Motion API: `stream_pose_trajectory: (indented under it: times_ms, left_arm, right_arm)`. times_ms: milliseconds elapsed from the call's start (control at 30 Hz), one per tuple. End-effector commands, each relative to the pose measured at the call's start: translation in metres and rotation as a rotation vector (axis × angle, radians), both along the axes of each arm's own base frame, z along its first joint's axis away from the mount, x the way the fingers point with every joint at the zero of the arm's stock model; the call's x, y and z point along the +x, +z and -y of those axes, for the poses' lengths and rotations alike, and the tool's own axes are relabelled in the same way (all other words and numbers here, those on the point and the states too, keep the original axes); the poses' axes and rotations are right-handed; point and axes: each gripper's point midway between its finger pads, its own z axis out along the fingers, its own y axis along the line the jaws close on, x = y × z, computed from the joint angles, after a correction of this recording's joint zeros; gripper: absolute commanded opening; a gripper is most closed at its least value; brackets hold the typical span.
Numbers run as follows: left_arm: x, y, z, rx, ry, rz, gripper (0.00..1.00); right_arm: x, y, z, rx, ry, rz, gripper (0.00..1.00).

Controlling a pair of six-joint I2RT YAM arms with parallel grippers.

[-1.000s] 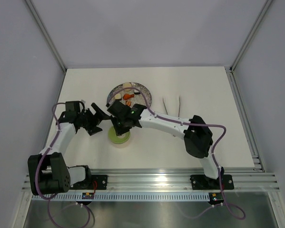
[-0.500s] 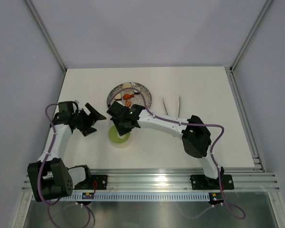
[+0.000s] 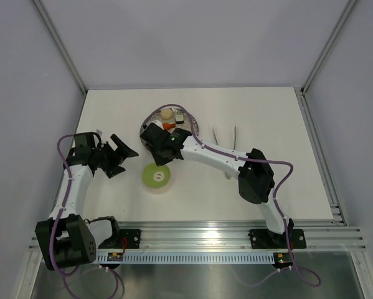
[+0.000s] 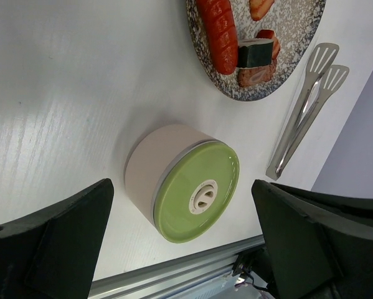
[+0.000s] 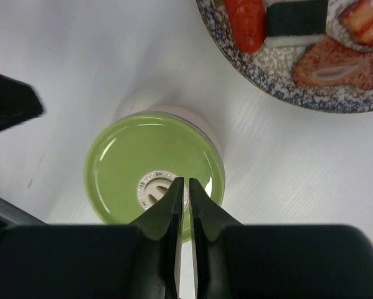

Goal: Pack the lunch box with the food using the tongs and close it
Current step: Close the box lid on the packing box.

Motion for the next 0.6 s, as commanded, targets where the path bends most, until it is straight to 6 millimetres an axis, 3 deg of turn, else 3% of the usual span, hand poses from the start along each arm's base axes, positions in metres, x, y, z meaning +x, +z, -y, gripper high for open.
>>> stream_pose_trajectory:
  times_ms: [0,133,267,400,433,467,533,567]
  left_arm:
    - [0.006,0.018,-0.004,0.025,-0.004,0.065,0.97]
    - [0.006,0.019,-0.003,0.022,-0.004,0.069,0.97]
    - [0.007,0.022,-0.003,0.019,-0.003,0.076,0.97]
    - [0.007,0.030,0.000,0.001,-0.006,0.091,0.97]
    - [0.007,0.031,-0.001,0.003,-0.004,0.089,0.97]
    - [0.007,0.032,-0.002,0.013,-0.003,0.092,0.97]
    - [0.006,0.039,-0.005,0.036,0.003,0.103,0.97]
    - [0.007,0.043,-0.006,0.052,-0.004,0.115,0.97]
  right_arm:
    - [-0.007,-0.045,0.013,-0.102,-0.007,-0.055,0.13]
    - [-0.017,-0.045,0.012,-0.102,0.014,-0.077,0.13]
    - [-0.009,0.006,0.013,-0.044,0.011,0.009,0.13]
    - [0.002,0.063,0.025,-0.003,-0.014,0.129,0.14]
    - [0.006,0.085,0.033,0.019,-0.037,0.176,0.15]
    - [0.007,0.092,0.038,0.022,-0.049,0.194,0.16]
    - [0.012,0.116,0.054,0.047,-0.090,0.241,0.22]
    - [0.012,0.112,0.063,0.032,-0.106,0.243,0.33]
